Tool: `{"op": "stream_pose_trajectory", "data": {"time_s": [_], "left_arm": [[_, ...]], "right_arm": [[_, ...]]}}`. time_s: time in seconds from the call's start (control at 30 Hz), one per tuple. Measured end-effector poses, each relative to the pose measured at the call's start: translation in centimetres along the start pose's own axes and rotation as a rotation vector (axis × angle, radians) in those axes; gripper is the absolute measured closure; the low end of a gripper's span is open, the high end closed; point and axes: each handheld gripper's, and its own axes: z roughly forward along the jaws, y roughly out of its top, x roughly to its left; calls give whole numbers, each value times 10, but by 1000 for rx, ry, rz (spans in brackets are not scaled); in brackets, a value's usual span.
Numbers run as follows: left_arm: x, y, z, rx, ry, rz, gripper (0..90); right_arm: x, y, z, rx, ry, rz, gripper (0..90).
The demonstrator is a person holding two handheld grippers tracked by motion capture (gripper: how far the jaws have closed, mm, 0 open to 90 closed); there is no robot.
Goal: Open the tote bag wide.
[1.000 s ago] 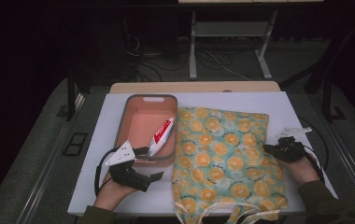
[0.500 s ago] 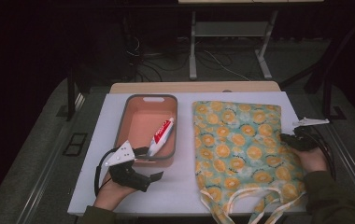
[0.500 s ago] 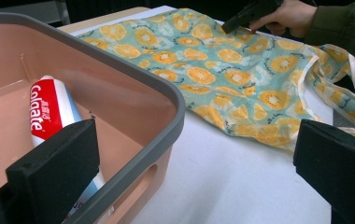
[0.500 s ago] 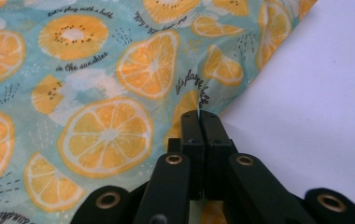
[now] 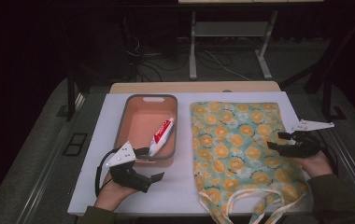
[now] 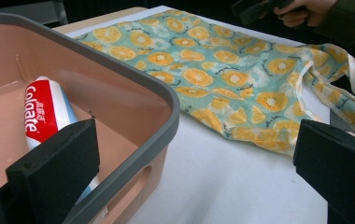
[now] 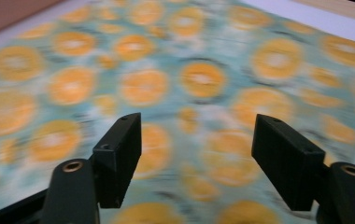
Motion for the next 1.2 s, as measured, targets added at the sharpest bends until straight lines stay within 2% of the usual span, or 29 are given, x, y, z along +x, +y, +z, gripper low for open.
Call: {"op": "stream_pose_trajectory", "data": {"time_s": [0.07,0.13,0.2,0.23,0.27,0.33,0.53,0.6,0.63,0.67,0.7,0.93,1.0,1.03,1.07,1.1,1.13,1.2], "left_arm": [[-1,0,0,3,-5,3,0],[0,0,1,3,-4,0,0],[0,0,0,1,-3,0,0],[0,0,0,1,-3,0,0],[0,0,0,1,-3,0,0],[-1,0,1,1,-4,2,0],[-1,0,1,4,-5,4,0],[-1,0,1,4,-4,2,0],[-1,0,1,4,-4,3,0],[-1,-1,1,4,-4,2,0],[-1,-1,1,4,-4,2,0],[-1,-1,2,5,-5,3,0],[-1,0,2,3,-6,2,0],[-1,0,2,5,-5,3,0],[-1,0,2,5,-5,3,0],[-1,-1,2,5,-6,1,0],[-1,-1,2,6,-6,2,0],[-2,0,2,7,-6,2,0]], "right_arm": [[17,1,-1,15,73,-61,308],[35,-1,0,39,126,-126,307],[52,-5,3,62,184,-165,308],[52,-5,3,62,184,-165,308],[65,-8,7,71,230,-175,316],[78,-10,9,92,263,-213,320],[109,-17,16,136,370,-292,323],[117,-21,19,161,404,-330,324],[117,-21,19,161,404,-330,324],[124,-23,21,182,439,-359,327],[127,-25,23,193,453,-379,327],[141,-32,32,247,476,-474,321],[144,-34,34,252,451,-512,345],[144,-34,34,252,451,-512,345],[145,-34,33,249,449,-527,376],[145,-34,33,249,448,-518,418],[145,-34,33,240,457,-528,508],[145,-33,33,237,462,-531,590]]}}
